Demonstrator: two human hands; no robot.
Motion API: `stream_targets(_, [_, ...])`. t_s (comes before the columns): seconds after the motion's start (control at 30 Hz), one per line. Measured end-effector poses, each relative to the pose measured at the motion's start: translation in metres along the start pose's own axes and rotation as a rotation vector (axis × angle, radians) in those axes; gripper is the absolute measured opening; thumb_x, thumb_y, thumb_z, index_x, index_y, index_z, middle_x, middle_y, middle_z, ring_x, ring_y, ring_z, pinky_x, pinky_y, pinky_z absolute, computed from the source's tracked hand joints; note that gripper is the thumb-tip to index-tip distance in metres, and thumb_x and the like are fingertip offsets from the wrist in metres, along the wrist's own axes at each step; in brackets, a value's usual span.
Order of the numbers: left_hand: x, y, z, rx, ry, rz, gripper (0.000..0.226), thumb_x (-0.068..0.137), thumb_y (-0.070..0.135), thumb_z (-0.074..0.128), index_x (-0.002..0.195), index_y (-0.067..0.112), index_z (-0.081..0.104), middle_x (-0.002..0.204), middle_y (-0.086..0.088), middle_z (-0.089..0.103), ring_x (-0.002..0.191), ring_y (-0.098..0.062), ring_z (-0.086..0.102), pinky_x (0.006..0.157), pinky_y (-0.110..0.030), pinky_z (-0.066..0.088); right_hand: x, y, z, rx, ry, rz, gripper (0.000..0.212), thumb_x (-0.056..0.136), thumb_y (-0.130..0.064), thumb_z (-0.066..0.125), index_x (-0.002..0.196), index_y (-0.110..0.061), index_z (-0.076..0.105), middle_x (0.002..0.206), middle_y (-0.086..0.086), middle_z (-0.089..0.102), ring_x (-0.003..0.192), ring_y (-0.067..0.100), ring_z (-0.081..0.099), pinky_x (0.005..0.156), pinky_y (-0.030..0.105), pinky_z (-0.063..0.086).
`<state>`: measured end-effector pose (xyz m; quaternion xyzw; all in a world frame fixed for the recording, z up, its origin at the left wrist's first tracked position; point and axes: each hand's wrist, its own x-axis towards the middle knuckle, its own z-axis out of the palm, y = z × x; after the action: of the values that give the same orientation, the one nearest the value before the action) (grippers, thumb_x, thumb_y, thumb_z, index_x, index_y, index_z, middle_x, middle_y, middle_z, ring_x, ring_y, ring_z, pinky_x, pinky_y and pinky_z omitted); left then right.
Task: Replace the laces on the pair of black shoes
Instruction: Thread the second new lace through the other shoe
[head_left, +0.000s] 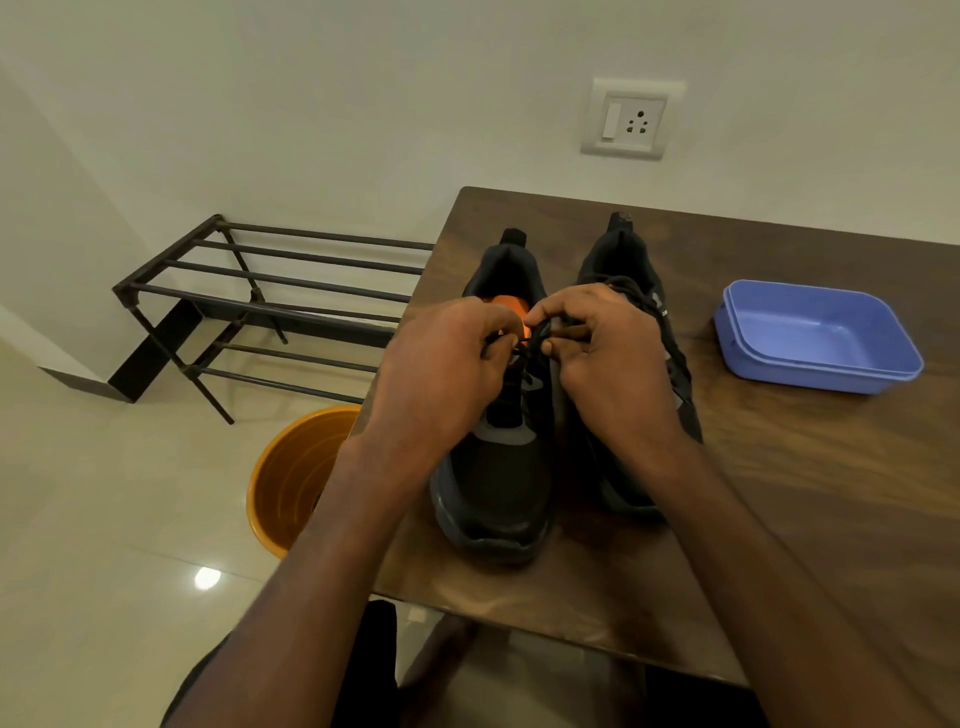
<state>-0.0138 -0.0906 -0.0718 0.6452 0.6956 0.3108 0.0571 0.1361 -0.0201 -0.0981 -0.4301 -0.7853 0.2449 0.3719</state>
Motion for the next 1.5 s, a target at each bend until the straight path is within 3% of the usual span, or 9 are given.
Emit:
stream_targets(0.13, [0.002,-0.008,-0.004,-0.018,-0.035,0.035,0.018,0.1,0.024,0.064,0.114,0.025,0.076,0.104,0.001,0.07,0.093,-0.016,0.063,0.083,-0.04,0.056,0.001,-0.002,0.002,0.014,0.01,0.02,0.04,0.085,0.006,0.071,0.097,-0.032,0.073,0.111,-0.014,0.063,0.099,0.01,0.066,0.084,0.038,0.061])
stream_targets(0.43, [-0.001,-0.01,0.007,-0.184,0.012,-0.064,0.01,0.097,0.017,0.069,0.1,0.024,0.076,0.077,0.018,0.055,0.064,-0.001,0.052,0.068,-0.02,0.043,-0.002,-0.007,0.004,-0.061,0.035,0.049,0.039,0.087,0.002,0.072,0.102,-0.033,0.072,0.106,-0.007,0.059,0.098,0.01,0.061,0.085,0.037,0.059])
stream_targets(0.63, [-0.001,-0.003,0.015,-0.035,0.086,-0.062,0.013,0.096,0.025,0.07,0.108,0.025,0.076,0.096,0.006,0.058,0.086,-0.015,0.06,0.083,-0.041,0.057,-0.002,-0.013,0.004,-0.084,0.01,0.049,0.04,0.088,0.002,0.071,0.103,-0.035,0.071,0.101,-0.005,0.057,0.092,0.008,0.058,0.082,0.033,0.057])
stream_targets(0.77, [-0.004,0.002,0.015,0.08,0.204,-0.171,0.016,0.09,0.034,0.076,0.106,0.032,0.074,0.109,0.006,0.052,0.11,-0.018,0.048,0.09,-0.033,0.036,-0.005,-0.015,0.007,-0.059,0.041,0.05,0.039,0.089,0.003,0.068,0.106,-0.032,0.072,0.09,-0.005,0.059,0.085,0.01,0.06,0.081,0.038,0.057])
stream_targets(0.93, [-0.004,0.005,0.021,-0.022,0.217,-0.282,0.008,0.088,0.028,0.077,0.091,0.033,0.073,0.109,0.012,0.046,0.114,-0.012,0.041,0.093,-0.033,0.025,-0.007,-0.017,0.012,0.028,0.077,0.092,0.039,0.088,0.008,0.063,0.102,-0.027,0.072,0.081,-0.006,0.062,0.082,0.012,0.061,0.079,0.037,0.057])
stream_targets(1.13, [-0.006,0.009,0.024,0.081,0.165,-0.276,0.011,0.089,0.026,0.076,0.097,0.034,0.073,0.115,0.008,0.049,0.116,-0.016,0.041,0.092,-0.036,0.024,-0.008,-0.022,0.008,0.132,0.049,0.165,0.041,0.09,0.012,0.058,0.099,-0.026,0.071,0.083,-0.012,0.063,0.078,0.008,0.062,0.071,0.014,0.052])
stream_targets(1.3, [-0.003,0.004,0.023,-0.005,0.121,-0.241,0.012,0.093,0.021,0.072,0.099,0.03,0.076,0.111,0.008,0.044,0.113,-0.016,0.038,0.092,-0.042,0.035,-0.011,-0.03,0.004,0.181,0.029,0.221,0.037,0.093,0.006,0.058,0.111,-0.024,0.07,0.082,-0.004,0.065,0.072,0.015,0.062,0.059,0.019,0.052])
stream_targets(1.4, [0.001,-0.011,0.017,-0.078,0.087,-0.158,0.026,0.096,0.01,0.065,0.104,0.032,0.075,0.113,0.008,0.046,0.114,-0.014,0.043,0.097,-0.048,0.037,-0.011,-0.031,-0.002,0.193,0.029,0.293,0.025,0.094,-0.008,0.068,0.108,-0.029,0.068,0.086,-0.008,0.068,0.077,0.005,0.065,0.063,0.012,0.053])
stream_targets(1.5, [0.001,-0.02,0.008,-0.094,0.039,-0.142,0.055,0.093,-0.005,0.056,0.116,0.044,0.068,0.114,0.012,0.046,0.113,-0.009,0.047,0.099,-0.036,0.021,-0.012,-0.032,-0.004,0.072,0.005,0.338,0.008,0.093,-0.025,0.075,0.094,-0.032,0.072,0.087,-0.015,0.07,0.082,-0.002,0.066,0.076,0.014,0.053])
